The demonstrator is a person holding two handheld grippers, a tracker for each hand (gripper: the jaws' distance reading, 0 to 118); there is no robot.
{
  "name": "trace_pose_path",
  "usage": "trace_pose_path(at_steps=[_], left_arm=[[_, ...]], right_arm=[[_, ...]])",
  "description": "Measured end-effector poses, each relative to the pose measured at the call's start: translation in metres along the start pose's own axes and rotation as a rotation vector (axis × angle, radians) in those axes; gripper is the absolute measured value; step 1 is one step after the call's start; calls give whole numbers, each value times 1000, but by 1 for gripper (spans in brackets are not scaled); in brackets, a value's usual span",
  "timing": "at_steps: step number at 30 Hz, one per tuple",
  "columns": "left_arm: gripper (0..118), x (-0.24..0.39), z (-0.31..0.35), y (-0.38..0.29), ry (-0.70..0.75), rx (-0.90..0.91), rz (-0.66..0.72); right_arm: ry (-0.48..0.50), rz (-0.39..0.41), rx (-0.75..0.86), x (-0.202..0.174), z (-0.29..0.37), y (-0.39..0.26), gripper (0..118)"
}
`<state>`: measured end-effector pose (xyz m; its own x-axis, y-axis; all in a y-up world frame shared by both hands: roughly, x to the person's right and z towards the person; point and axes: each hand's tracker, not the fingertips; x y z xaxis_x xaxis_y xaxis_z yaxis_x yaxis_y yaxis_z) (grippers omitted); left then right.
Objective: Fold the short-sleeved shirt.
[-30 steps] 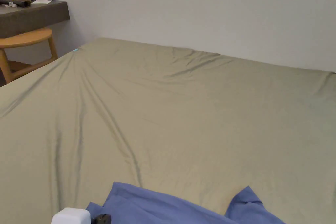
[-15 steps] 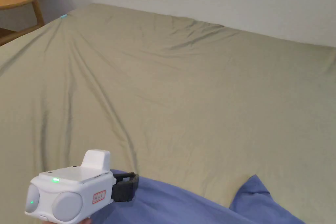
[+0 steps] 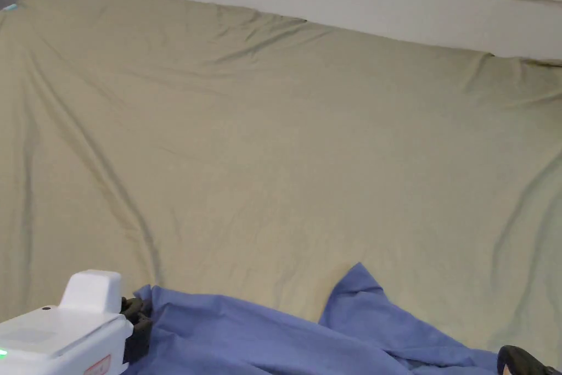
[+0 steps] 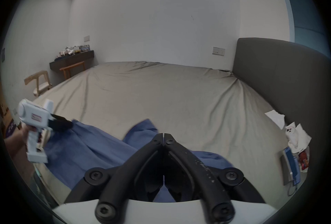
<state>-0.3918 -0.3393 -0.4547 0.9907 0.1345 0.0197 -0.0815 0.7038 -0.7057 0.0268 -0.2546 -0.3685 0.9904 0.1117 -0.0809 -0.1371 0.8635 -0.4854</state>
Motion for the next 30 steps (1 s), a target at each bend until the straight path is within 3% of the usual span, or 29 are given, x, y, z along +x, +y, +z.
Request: trace_pose_path(at_steps=[2,3,6,7,8,9,12,15,17,18,19,21,30], left_arm=[[6,-1,14,5,-13,35,20],[6,-1,19,7,-12,44,27],[6,2,32,11,-7,53,42],[6,3,34,11,-6,52,42],[6,3,34,11,-3,49,40],[6,5,35,11,2,47,36],[6,10,35,8,18,34,28],[6,14,34,6,23,22,43],[6,12,34,4,24,17,51],[6,13,35,4,26,14,52],[6,13,35,4,31,10,50],[6,12,34,4,40,0,42],[6,14,56,11,40,27,25]], right_arm=[[-62,18,-27,24,-7,-2,7],[-78,-4,-64,38,-13,-3,22],[-19,-104,-184,75,-46,-10,50],[10,-109,-202,84,-56,-12,93],[32,-114,-200,91,-64,-14,115],[42,-135,-206,96,-73,-14,118],[78,-190,-289,109,-103,-15,105],[81,-232,-396,111,-123,-23,104],[106,-247,-478,110,-129,-33,94],[117,-259,-507,108,-131,-37,79],[139,-278,-513,106,-131,-42,49],[150,-282,-491,102,-128,-46,10],[111,-211,-439,101,-114,-12,7]])
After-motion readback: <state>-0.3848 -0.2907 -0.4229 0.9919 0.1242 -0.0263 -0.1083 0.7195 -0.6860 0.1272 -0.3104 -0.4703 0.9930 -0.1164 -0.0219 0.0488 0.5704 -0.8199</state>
